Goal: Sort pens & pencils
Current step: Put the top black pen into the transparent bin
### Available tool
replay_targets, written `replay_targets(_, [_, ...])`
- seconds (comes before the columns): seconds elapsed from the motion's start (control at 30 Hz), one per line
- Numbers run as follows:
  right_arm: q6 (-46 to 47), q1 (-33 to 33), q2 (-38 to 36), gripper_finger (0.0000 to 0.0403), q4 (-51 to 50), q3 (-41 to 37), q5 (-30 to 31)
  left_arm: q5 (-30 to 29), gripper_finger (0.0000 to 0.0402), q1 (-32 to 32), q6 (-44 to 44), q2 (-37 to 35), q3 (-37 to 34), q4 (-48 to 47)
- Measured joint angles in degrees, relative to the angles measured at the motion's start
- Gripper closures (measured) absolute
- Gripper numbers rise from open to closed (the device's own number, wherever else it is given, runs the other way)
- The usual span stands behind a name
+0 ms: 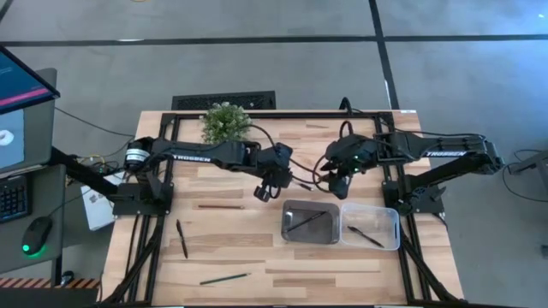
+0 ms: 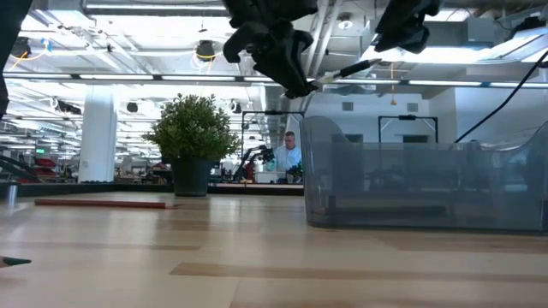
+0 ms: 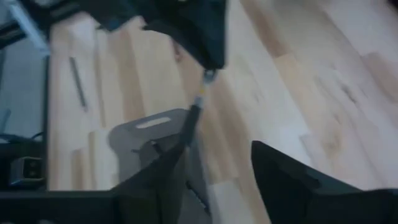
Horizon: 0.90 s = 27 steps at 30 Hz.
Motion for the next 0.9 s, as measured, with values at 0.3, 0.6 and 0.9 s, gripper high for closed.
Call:
replay_targets(0.3, [0.00,1.64,0.43,0.0154,1.46,0.00,0.15,-5.55,0.0359,-0.74,9.06,0.00,0.00,5.98])
replay_targets(0.6, [-0.04,2.33,0.43,0.0154,3.41,0.00,0.31,-9.05,0.0359,-2.15,14.63,0.00,-0.02,11.44])
replay_targets(0.9, [1.42,2.33,0.43,0.0154,3.76,0.00,0.31,-14.48,0.0359,-3.48,18.38,-0.02,-0.02,15.21])
